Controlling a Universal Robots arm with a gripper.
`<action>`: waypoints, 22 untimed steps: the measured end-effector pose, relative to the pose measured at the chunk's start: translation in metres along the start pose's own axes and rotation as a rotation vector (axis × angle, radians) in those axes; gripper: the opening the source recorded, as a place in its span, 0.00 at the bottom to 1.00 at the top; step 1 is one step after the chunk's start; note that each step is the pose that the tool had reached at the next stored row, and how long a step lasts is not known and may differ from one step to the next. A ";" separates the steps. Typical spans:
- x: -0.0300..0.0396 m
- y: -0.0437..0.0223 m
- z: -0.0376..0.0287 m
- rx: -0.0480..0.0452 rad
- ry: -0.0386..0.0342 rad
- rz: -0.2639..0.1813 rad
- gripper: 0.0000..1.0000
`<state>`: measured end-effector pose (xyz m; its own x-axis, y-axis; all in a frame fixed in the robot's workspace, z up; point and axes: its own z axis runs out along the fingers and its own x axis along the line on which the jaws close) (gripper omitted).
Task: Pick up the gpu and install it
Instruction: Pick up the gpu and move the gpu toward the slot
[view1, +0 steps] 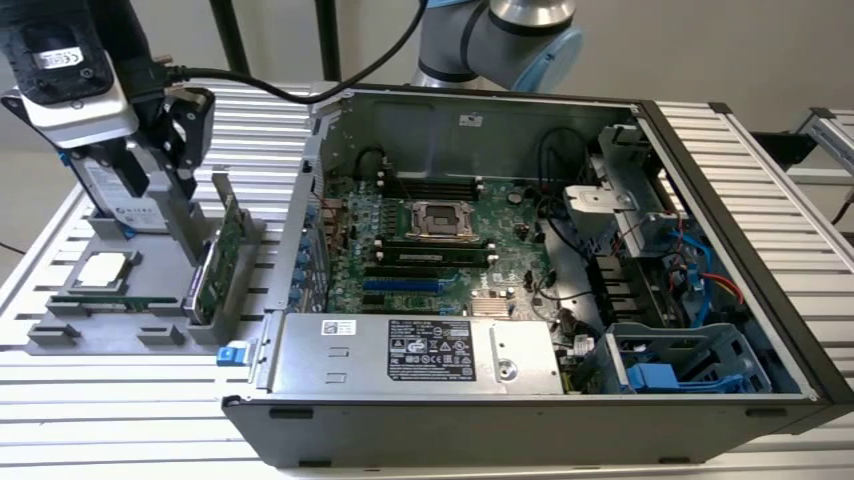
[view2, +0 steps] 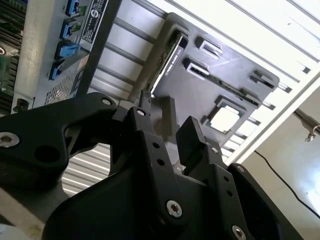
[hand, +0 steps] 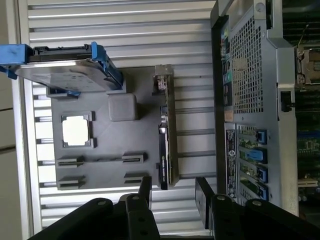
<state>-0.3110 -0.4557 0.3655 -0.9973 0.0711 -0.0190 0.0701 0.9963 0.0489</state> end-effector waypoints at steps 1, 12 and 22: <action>0.0000 0.0000 0.0006 0.0000 0.0000 0.000 1.00; 0.0001 -0.0004 0.0073 0.0001 0.0001 0.000 1.00; 0.0002 -0.0007 0.0144 0.0000 0.0000 0.000 1.00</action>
<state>-0.3110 -0.4557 0.3510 -0.9973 0.0709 -0.0190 0.0699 0.9964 0.0489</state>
